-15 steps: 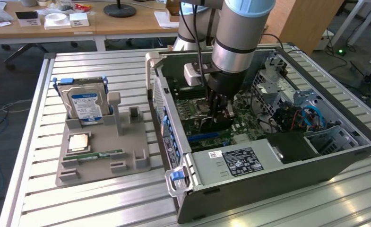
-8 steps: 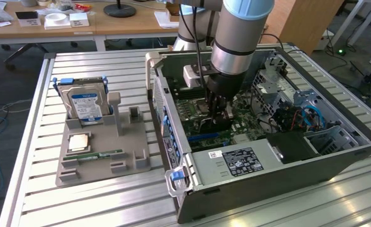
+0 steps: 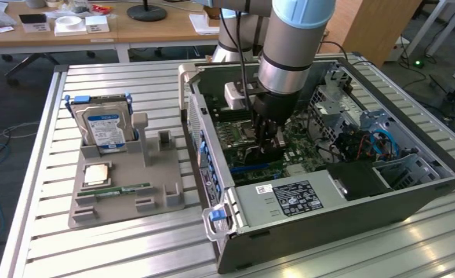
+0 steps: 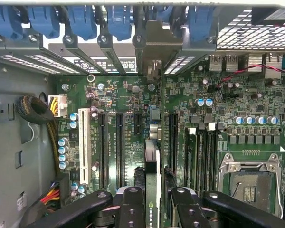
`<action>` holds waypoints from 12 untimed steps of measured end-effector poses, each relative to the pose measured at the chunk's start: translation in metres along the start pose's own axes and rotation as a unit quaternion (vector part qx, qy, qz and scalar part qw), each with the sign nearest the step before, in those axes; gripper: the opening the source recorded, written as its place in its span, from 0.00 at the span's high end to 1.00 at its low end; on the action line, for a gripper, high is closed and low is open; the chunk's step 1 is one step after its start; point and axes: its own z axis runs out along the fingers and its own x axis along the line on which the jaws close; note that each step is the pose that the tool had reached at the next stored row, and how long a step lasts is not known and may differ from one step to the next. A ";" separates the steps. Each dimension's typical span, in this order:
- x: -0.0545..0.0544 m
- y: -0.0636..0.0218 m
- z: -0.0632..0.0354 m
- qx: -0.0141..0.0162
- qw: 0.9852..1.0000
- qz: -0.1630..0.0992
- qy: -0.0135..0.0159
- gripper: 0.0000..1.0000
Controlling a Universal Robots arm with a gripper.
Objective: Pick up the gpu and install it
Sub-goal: 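Insert the gpu into the slot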
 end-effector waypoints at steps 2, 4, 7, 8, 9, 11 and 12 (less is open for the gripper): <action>0.000 0.0000 0.0005 0.000 1.000 0.000 0.000 0.74; 0.000 0.0000 0.0019 0.000 1.000 0.000 0.000 0.74; 0.000 0.0000 0.0035 0.000 1.000 0.000 0.000 0.74; 0.000 0.0001 0.0037 0.000 1.000 0.000 0.000 0.74; 0.000 0.0001 0.0040 0.000 1.000 0.000 0.000 0.74; 0.000 0.0001 0.0042 0.000 1.000 0.000 0.000 0.74; 0.000 0.0000 0.0042 0.000 1.000 0.000 0.000 0.74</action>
